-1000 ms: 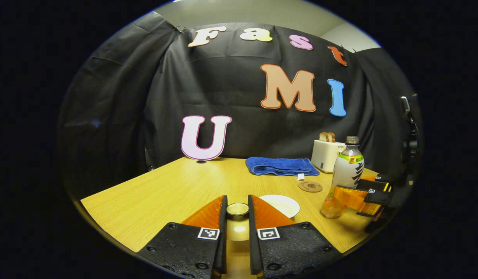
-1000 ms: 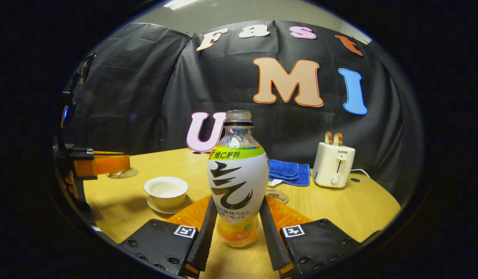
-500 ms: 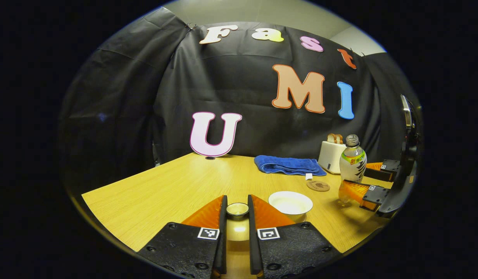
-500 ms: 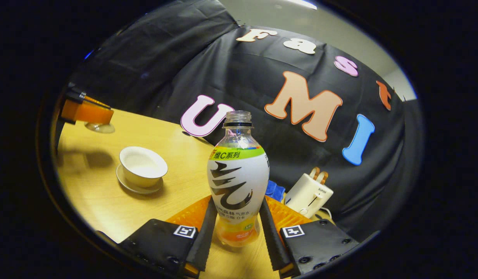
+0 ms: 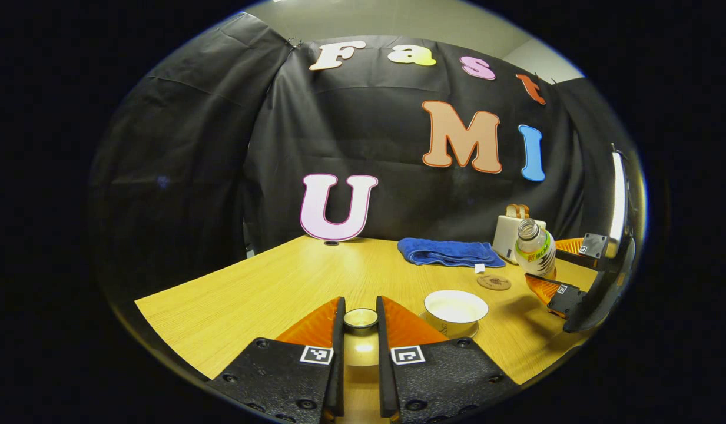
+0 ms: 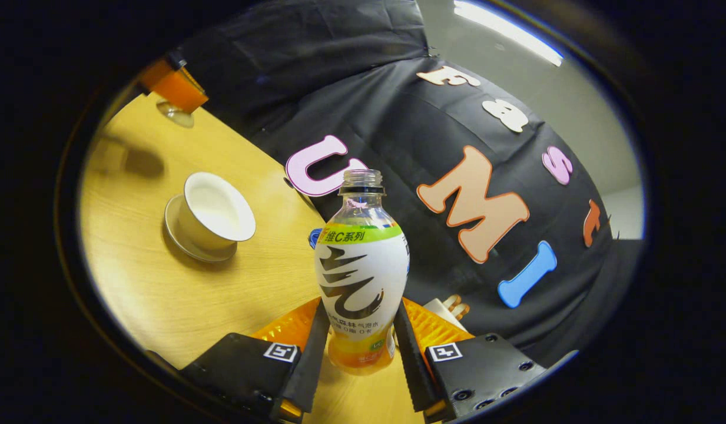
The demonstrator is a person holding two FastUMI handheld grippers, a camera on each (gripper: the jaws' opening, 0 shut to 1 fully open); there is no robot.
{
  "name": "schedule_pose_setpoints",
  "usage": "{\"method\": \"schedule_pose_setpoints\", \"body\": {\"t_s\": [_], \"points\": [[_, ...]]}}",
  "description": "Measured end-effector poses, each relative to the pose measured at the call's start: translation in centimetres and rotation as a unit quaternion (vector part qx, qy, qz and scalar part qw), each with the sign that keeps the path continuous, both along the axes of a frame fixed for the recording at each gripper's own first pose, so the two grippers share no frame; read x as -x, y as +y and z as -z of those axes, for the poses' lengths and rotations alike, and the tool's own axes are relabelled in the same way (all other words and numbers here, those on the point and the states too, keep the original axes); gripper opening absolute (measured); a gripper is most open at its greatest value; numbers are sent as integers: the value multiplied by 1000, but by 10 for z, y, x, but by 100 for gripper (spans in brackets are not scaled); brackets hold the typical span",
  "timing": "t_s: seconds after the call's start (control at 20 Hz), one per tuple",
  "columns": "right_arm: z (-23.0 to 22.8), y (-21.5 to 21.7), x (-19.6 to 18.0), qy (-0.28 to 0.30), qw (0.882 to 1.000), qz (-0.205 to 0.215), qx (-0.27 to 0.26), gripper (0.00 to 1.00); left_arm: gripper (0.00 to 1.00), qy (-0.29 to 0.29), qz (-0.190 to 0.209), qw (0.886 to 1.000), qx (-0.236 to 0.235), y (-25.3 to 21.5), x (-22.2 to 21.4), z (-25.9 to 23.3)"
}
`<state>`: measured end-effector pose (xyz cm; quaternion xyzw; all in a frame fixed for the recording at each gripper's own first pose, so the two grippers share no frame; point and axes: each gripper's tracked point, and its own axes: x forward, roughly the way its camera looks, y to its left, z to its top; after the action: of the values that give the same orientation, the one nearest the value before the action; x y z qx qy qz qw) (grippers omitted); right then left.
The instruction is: Open the teacup lid with one hand, grasp the water bottle and pour water into the teacup with the other hand; after pouring, place the water bottle on the coaster and then close the teacup lid.
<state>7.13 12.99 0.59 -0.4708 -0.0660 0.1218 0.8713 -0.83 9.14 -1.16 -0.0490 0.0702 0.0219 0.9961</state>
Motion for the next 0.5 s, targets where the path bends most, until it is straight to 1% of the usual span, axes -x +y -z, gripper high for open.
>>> {"method": "schedule_pose_setpoints", "body": {"t_s": [0.2,0.35,0.5], "points": [[-5,5,6,-30,997,-11,69,66,21,0,-6,1000,2,6,3,-1],[-3,10,3,-48,991,-22,124,66,21,-3,-11,1000,8,11,5,-5],[0,13,7,-67,984,-32,163,65,21,-5,-15,1000,5,14,7,-7]]}}
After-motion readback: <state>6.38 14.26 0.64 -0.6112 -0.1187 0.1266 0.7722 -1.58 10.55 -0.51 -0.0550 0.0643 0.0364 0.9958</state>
